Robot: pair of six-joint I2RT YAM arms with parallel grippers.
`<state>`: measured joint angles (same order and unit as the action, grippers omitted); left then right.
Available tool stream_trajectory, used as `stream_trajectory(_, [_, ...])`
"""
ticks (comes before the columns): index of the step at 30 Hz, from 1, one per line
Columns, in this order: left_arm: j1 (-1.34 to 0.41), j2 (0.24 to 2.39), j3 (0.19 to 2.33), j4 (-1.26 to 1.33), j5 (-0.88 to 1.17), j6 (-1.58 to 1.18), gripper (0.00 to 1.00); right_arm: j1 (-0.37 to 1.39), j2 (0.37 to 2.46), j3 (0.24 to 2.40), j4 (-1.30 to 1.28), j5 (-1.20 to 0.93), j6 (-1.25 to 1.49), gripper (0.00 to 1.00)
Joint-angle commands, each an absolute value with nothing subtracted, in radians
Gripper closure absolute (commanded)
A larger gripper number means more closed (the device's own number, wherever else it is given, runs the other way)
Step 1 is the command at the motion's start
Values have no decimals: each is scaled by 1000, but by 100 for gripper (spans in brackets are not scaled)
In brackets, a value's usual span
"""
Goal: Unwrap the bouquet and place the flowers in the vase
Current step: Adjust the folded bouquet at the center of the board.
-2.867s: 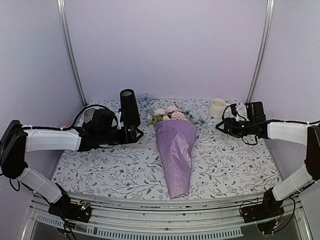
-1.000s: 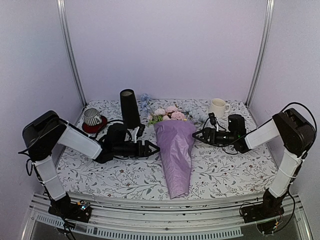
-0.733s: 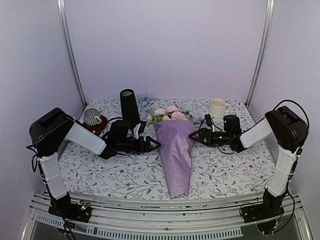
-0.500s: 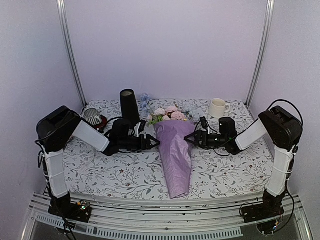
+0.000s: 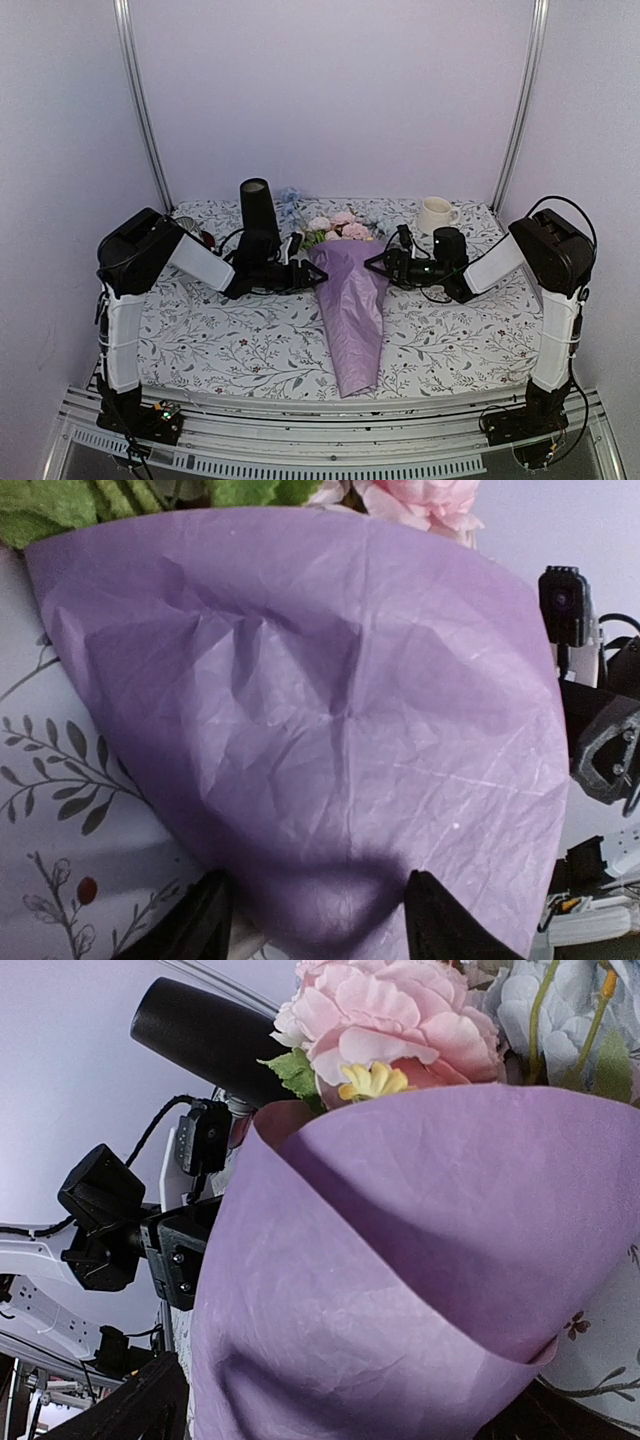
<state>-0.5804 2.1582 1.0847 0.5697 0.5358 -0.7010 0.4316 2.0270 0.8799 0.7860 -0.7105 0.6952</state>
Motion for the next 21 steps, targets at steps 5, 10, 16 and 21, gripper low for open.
stream_trajectory(5, [-588,2272,1217,561,599,-692,43,433,1977,818,827,-658,686,2])
stream_trajectory(10, [-603,2329,1307,505,608,-676,44,433,1953,784,830,-591,686,2])
stream_trajectory(16, [-630,2366,1366,500,623,-680,44,433,1903,742,820,-502,681,2])
stream_trajectory(21, [-635,2290,1290,522,542,-671,41,423,1854,713,800,-449,657,2])
